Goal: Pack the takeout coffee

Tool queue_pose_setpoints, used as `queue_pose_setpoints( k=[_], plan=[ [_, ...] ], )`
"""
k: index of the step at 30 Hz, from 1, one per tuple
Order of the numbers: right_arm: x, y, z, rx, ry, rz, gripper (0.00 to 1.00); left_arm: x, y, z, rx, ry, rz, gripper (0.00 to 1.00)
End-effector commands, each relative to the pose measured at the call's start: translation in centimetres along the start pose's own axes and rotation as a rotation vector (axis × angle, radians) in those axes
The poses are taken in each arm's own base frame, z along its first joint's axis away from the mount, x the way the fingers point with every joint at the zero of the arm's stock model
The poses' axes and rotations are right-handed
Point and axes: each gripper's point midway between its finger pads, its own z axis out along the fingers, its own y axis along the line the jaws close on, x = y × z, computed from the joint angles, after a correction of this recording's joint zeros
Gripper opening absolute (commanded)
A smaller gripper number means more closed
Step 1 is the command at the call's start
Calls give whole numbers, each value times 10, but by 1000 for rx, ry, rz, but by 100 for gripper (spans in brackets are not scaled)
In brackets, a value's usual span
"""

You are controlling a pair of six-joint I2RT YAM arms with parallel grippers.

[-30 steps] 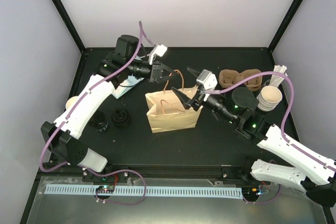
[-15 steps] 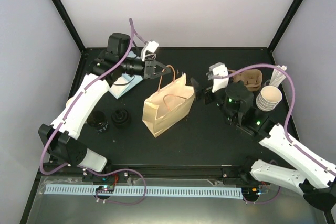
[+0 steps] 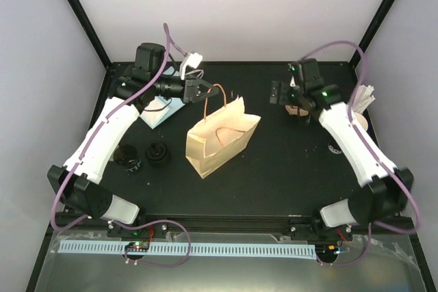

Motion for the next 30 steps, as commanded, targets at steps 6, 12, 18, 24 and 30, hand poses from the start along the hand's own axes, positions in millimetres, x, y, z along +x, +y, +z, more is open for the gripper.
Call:
queue_pose_setpoints(
  k=[6, 12, 18, 24, 30],
  plan=[
    [18, -43, 66, 307, 253, 5, 100, -3, -13, -11, 4, -37, 56, 1],
    [11, -89, 94, 462, 294, 39, 98, 1, -12, -11, 4, -47, 60, 2],
    [13, -139, 112, 550, 348, 86, 95, 1, -16, -14, 13, -67, 67, 2],
    [17, -167, 137, 560, 406, 111, 90, 1, -20, -15, 25, -80, 72, 2],
    [15, -174, 158, 551, 444, 99, 87, 4, -16, -12, 25, -78, 66, 2]
  ],
)
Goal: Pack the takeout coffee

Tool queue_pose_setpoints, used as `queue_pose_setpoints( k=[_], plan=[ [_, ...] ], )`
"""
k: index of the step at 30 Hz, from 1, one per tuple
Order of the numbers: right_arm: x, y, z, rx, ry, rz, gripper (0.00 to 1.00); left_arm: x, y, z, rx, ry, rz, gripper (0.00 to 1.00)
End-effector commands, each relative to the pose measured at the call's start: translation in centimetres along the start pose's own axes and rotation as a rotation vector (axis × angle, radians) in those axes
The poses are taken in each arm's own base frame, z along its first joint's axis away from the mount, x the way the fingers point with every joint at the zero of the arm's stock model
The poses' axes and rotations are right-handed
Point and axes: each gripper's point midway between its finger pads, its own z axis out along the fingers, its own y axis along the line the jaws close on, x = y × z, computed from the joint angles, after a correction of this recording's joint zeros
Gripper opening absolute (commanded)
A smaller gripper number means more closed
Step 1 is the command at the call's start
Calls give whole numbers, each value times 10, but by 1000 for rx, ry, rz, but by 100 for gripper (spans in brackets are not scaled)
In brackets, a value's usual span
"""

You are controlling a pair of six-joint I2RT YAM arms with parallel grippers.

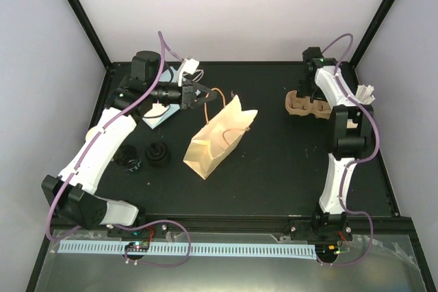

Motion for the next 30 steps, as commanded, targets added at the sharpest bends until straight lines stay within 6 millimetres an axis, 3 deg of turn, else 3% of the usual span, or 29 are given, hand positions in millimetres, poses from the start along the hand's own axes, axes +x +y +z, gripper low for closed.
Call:
queue_pose_setpoints(
  k=[1, 14, 23, 30],
  plan=[
    [-9, 3, 5, -8, 14, -25, 88, -6, -7, -4, 19, -30, 37, 2],
    [0, 13, 42, 5, 79, -64, 76, -7, -12, -6, 30, -37, 59, 2],
    [-1, 5, 48, 65, 76, -63, 68, -8, -11, -6, 26, -36, 61, 1],
    [-4, 6, 42, 46, 63, -60, 53, -8, -11, -6, 24, -35, 63, 2]
  ],
)
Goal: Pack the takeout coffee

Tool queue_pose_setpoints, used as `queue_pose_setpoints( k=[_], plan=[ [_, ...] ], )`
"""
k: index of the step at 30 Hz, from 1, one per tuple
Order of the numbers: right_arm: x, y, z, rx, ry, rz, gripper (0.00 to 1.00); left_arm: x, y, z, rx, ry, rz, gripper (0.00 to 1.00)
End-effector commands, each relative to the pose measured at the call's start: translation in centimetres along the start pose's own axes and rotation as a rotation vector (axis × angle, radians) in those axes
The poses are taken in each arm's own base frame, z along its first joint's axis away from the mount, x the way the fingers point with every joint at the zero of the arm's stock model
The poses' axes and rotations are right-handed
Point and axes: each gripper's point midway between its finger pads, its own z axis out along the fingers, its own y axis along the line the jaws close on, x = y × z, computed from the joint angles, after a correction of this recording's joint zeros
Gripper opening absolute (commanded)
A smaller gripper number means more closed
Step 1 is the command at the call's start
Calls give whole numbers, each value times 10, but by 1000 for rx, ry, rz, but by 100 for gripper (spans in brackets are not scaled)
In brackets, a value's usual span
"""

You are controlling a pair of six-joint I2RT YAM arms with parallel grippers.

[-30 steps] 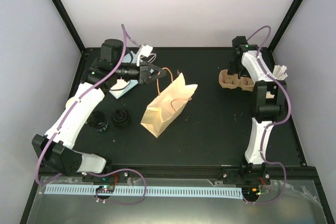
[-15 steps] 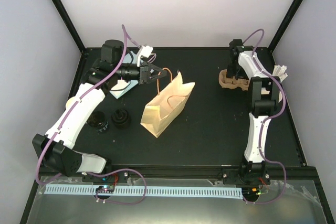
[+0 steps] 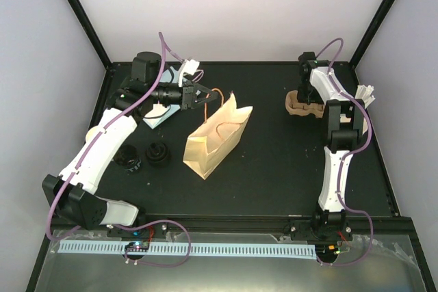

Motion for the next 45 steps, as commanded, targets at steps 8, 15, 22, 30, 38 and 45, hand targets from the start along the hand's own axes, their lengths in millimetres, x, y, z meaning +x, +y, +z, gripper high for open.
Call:
queue_pose_setpoints(
  k=[8, 15, 22, 30, 38, 45],
  plan=[
    [-10, -6, -16, -6, -38, 19, 48, -9, -15, -8, 19, -27, 61, 2],
    [-13, -10, -30, 14, -68, 13, 48, -9, -16, -9, 18, -29, 65, 2],
    [-17, -13, -45, 52, -94, 7, 48, -9, -16, -9, 18, -27, 63, 2],
    [-19, -12, -52, 52, -108, 5, 54, -9, -17, -9, 18, -26, 63, 2],
    [-14, 6, -32, -41, -63, -1, 64, -8, -17, -10, 17, -25, 65, 2],
    [-6, 4, -7, -25, -16, 3, 63, -9, -18, -10, 17, -27, 65, 2]
  ],
)
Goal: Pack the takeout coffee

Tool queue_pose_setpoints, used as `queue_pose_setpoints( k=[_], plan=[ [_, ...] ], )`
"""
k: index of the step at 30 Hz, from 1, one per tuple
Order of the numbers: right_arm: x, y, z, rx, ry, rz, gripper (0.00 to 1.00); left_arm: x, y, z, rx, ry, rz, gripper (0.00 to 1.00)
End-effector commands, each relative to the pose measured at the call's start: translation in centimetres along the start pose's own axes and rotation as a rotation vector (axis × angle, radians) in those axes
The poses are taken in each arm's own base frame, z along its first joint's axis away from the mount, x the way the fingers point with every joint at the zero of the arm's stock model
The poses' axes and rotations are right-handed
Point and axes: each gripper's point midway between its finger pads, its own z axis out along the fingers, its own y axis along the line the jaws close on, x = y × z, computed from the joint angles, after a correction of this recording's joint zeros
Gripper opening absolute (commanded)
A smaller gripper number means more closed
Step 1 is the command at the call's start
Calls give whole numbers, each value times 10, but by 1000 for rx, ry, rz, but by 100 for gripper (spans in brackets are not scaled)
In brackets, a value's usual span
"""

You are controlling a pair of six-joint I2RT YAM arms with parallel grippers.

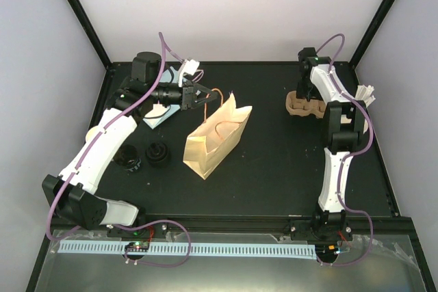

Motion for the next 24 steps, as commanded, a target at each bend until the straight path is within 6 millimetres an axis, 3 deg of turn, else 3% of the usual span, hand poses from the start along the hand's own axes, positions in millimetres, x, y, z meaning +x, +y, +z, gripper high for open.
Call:
queue_pose_setpoints(
  k=[1, 9, 24],
  plan=[
    [6, -1, 19, 15, 29, 2, 62, -9, -18, -10, 17, -28, 60, 2],
    [6, -3, 16, 19, 20, 7, 44, -9, -18, -10, 17, -27, 60, 2],
    [-4, -5, -15, -3, -35, 12, 33, -9, -18, -10, 17, -27, 60, 2]
  ],
)
